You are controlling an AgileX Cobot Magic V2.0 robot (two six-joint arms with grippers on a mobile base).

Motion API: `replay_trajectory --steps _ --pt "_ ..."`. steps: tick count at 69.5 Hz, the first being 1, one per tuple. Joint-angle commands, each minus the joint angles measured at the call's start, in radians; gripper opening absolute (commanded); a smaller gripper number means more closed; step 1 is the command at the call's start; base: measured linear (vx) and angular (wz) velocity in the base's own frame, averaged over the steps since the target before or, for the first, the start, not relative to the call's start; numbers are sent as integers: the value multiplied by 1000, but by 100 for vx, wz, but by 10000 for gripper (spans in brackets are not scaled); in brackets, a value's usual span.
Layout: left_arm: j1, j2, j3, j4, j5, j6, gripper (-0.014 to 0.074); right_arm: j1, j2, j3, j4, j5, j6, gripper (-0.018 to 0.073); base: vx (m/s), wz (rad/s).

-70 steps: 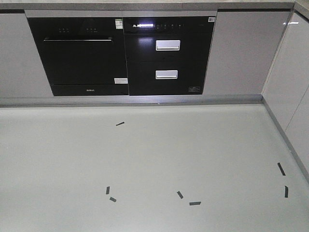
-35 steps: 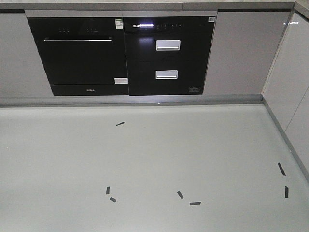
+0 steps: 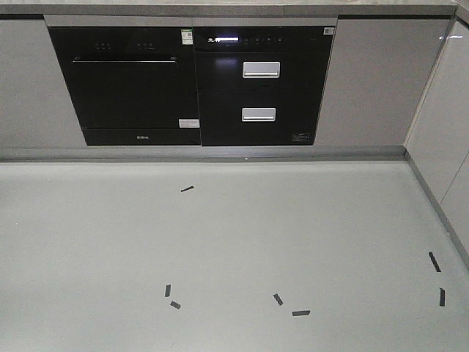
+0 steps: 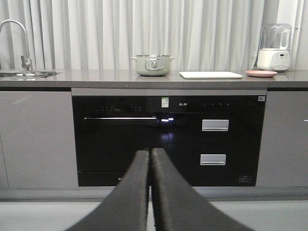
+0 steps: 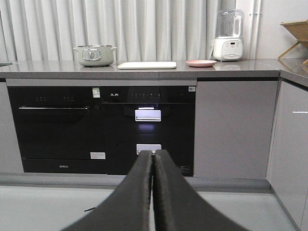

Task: Transfer vegetables to tray and serve
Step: 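Drive the base toward the counter with the pot and tray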

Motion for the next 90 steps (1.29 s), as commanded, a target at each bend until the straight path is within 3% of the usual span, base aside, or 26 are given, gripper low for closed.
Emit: replay_trajectory --steps 1,90 --pt "2 -16 23 -7 -63 -2 -6 -1 -4 7 -3 -75 -7 -4 5 5" --pt "2 -16 23 -7 -63 -2 -6 -1 -4 7 -3 -75 -7 -4 8 0"
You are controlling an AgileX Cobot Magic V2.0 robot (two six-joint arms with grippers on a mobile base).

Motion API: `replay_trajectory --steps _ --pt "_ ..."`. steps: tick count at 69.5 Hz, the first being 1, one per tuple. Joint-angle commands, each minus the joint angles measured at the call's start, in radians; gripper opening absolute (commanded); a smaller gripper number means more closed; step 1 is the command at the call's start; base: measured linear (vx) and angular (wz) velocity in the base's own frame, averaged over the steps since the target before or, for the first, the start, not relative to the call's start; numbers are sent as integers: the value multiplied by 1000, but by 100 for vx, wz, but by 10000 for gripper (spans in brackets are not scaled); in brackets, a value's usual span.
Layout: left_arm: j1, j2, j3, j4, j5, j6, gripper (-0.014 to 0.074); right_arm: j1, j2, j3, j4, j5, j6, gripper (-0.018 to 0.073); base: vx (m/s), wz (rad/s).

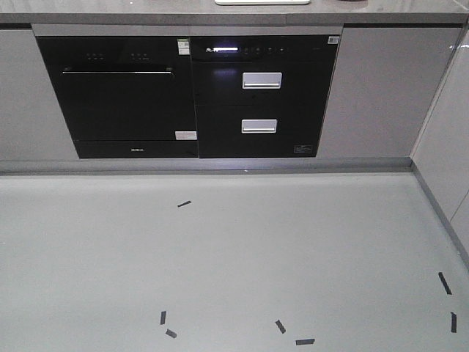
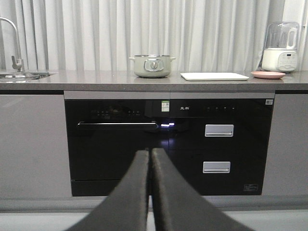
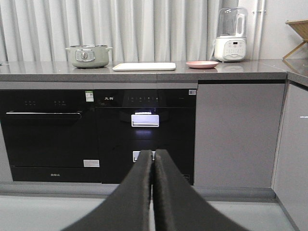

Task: Transfer vegetables to tray and serve
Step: 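Drive the base toward the counter with the pot and tray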

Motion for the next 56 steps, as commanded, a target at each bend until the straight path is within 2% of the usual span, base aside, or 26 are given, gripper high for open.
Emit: replay_trajectory --steps 1,56 --pt "2 -16 23 -7 -63 -2 -6 -1 -4 7 -3 -75 -7 -4 10 -6" --pt "2 -16 23 -7 -63 -2 -6 -1 -4 7 -3 -75 -7 -4 14 -6"
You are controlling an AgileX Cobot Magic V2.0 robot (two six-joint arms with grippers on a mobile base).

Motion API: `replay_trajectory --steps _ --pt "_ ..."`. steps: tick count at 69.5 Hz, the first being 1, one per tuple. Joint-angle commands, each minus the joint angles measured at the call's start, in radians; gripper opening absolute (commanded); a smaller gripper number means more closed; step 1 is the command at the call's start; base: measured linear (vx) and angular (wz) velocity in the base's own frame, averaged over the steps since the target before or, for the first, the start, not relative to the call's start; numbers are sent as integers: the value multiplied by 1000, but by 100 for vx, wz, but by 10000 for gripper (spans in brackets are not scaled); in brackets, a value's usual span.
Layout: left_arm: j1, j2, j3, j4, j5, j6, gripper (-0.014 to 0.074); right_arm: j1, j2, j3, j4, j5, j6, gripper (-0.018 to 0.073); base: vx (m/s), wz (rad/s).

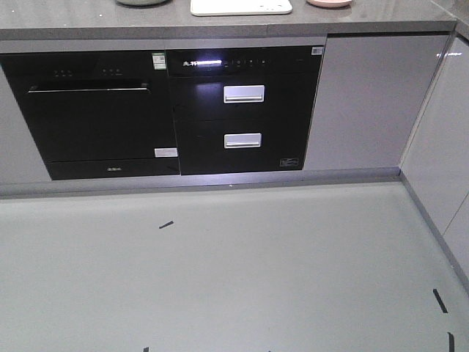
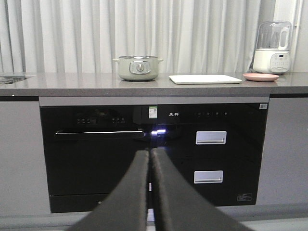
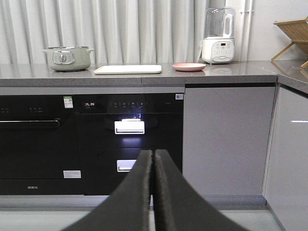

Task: Transfer vegetables to tray and serve
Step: 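Drive the base toward the counter with the pot and tray, then drive closer and align the base in front of the tray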

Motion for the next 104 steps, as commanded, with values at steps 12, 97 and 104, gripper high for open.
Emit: replay_trajectory --steps 12,97,104 --pt "2 -16 23 -7 -63 -2 -6 -1 -4 7 -3 -75 -7 -4 16 -7" --pt "2 -16 23 -7 -63 -2 -6 -1 -4 7 -3 -75 -7 -4 17 -4" --pt "2 -16 23 -7 -63 -2 -6 -1 -4 7 -3 -75 -7 -4 14 -6"
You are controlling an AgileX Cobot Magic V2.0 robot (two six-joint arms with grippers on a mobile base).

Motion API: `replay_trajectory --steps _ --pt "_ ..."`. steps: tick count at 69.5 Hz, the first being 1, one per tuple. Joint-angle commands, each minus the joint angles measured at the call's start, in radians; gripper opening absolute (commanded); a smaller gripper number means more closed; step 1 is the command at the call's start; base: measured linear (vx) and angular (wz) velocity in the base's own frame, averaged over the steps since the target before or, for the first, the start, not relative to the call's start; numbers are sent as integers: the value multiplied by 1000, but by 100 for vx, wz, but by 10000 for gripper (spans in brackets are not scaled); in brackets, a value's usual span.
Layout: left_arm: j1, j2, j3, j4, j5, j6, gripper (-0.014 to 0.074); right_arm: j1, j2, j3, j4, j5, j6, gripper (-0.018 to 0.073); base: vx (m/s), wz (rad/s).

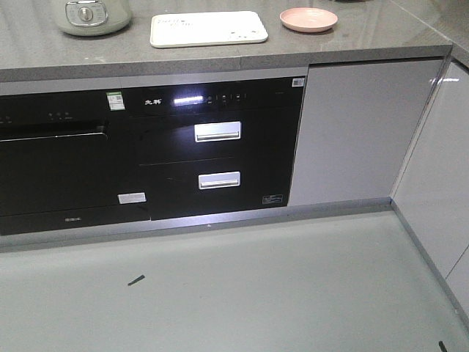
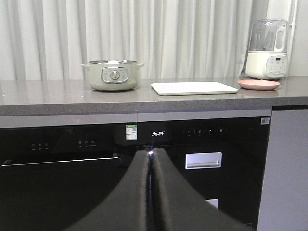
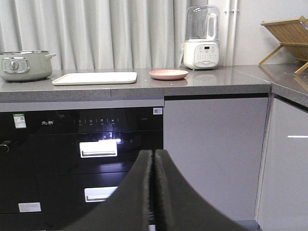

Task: Transfer vegetables to tray and serve
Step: 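Drive closer and align the base in front of the tray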

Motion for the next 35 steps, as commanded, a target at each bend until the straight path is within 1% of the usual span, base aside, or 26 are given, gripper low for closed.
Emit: replay_trajectory --steps 1,35 --pt "2 -16 23 -7 -63 -2 -6 -1 -4 7 -3 -75 -7 -4 14 -7" --pt "2 -16 23 -7 -63 -2 -6 -1 -4 7 -3 -75 -7 -4 12 -5"
